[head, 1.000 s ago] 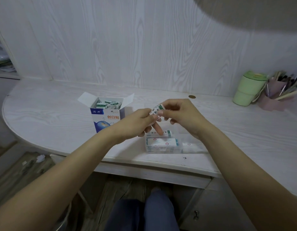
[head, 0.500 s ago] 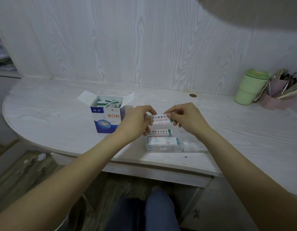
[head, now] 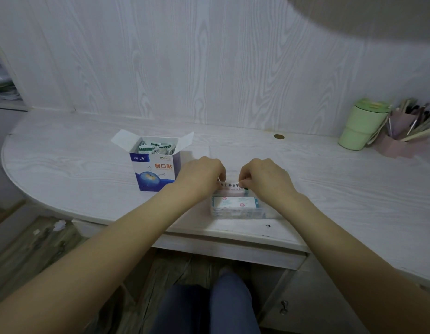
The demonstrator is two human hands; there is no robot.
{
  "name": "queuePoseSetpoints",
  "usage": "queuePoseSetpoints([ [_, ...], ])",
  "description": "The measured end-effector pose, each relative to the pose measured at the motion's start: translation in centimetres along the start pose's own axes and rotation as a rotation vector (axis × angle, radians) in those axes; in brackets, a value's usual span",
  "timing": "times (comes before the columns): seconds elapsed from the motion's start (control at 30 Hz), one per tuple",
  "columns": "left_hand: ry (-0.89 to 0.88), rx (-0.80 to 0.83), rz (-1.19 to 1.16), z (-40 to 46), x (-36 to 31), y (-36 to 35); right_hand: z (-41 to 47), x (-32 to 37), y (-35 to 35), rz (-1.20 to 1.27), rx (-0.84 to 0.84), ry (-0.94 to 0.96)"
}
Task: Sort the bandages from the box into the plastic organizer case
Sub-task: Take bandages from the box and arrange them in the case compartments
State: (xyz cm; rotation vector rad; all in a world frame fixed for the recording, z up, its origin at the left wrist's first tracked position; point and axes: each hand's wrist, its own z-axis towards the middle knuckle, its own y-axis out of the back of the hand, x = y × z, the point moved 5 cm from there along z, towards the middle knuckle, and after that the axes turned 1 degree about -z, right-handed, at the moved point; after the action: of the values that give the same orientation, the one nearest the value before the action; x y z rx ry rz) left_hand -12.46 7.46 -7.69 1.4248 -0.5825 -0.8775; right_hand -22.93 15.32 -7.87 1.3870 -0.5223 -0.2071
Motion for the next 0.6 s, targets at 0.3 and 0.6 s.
queuePoseSetpoints([
  [0.3,-0.035,0.121,0.17,0.3,-0.7,0.6,0.4,0.4,0.0,-0.022,0.083,-0.012],
  [0.6,-0.066,0.2,0.213,0.5,-1.4,1.0,0.5,0.5,0.2,-0.029,0.112,0.0],
])
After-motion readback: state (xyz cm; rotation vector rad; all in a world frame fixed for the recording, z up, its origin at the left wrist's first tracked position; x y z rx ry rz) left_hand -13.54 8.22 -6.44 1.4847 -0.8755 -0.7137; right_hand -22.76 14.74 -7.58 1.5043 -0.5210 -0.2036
